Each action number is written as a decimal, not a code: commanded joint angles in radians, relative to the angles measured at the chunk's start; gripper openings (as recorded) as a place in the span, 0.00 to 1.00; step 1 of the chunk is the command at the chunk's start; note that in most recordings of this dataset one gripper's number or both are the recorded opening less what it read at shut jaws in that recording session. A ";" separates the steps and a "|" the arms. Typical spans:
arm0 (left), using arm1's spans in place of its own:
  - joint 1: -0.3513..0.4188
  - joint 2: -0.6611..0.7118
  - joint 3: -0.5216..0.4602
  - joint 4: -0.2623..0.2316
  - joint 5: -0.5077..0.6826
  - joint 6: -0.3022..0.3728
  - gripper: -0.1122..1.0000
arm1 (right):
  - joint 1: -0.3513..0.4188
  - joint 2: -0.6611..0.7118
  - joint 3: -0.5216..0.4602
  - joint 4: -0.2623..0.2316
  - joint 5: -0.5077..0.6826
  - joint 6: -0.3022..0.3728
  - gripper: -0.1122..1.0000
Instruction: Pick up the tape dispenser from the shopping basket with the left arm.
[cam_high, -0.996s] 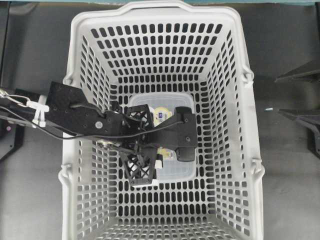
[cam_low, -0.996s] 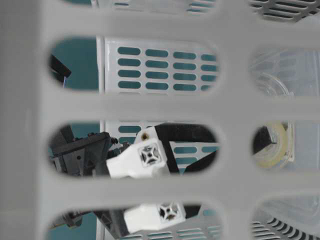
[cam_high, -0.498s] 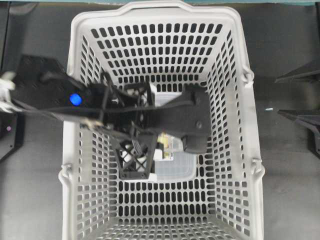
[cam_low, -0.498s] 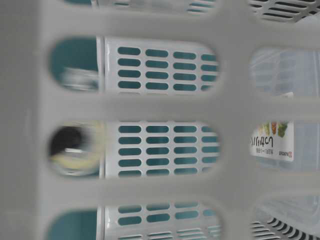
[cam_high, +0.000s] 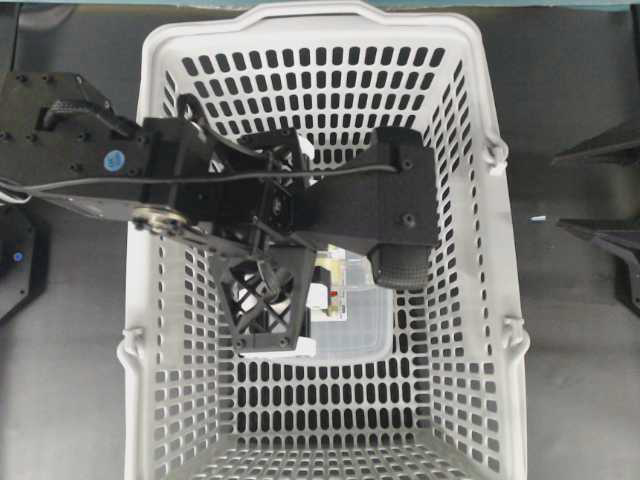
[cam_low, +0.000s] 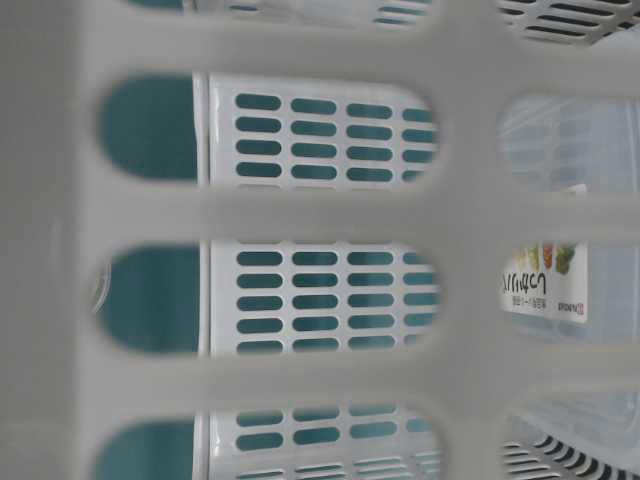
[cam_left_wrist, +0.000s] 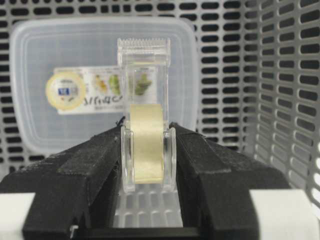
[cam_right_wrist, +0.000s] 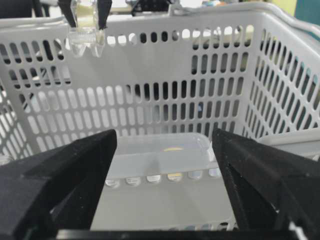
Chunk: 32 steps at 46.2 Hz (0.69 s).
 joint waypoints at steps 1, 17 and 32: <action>0.000 -0.018 -0.015 0.003 -0.005 -0.003 0.36 | -0.002 0.006 -0.006 0.003 -0.009 0.002 0.77; 0.000 -0.080 0.147 0.003 -0.184 -0.014 0.36 | -0.003 0.002 -0.006 0.003 -0.011 0.000 0.77; 0.000 -0.150 0.276 0.003 -0.342 -0.012 0.36 | -0.003 -0.005 -0.008 0.002 -0.011 0.002 0.77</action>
